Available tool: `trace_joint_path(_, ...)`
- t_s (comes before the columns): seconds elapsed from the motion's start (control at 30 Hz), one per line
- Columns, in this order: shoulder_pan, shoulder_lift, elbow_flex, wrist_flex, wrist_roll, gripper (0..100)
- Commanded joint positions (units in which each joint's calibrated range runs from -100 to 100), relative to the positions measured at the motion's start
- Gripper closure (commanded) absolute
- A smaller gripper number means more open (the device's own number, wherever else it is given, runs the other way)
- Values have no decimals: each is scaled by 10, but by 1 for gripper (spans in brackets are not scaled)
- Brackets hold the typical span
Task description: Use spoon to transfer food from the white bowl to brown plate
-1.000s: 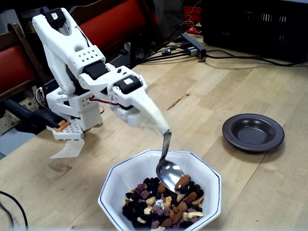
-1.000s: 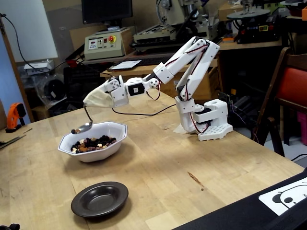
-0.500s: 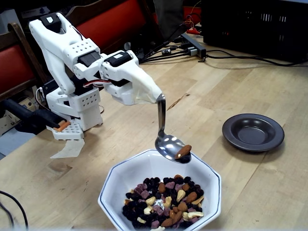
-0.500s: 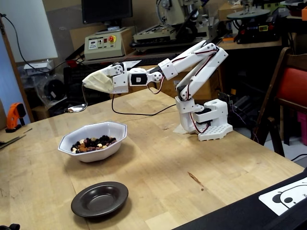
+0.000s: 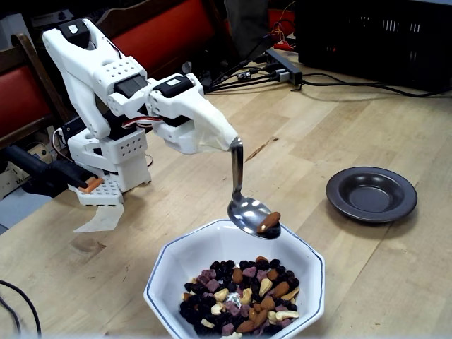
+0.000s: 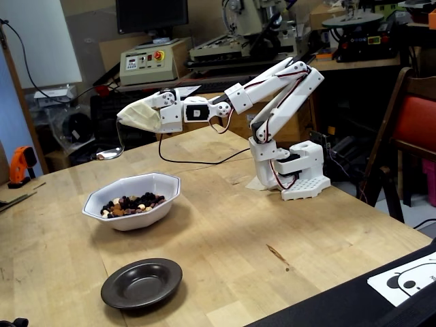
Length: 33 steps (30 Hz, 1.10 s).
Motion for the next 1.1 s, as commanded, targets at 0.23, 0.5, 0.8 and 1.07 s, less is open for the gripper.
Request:
trace_joint_path(0.23, -67, -18, -8, -9, 0, 98)
trace_joint_path(0.5, -134, -18, -8, -16, 0, 98)
trace_joint_path(0.8, -226, -18, -8, -16, 4, 98)
trace_joint_path(1.07, -294, -18, -13, -16, 4, 98)
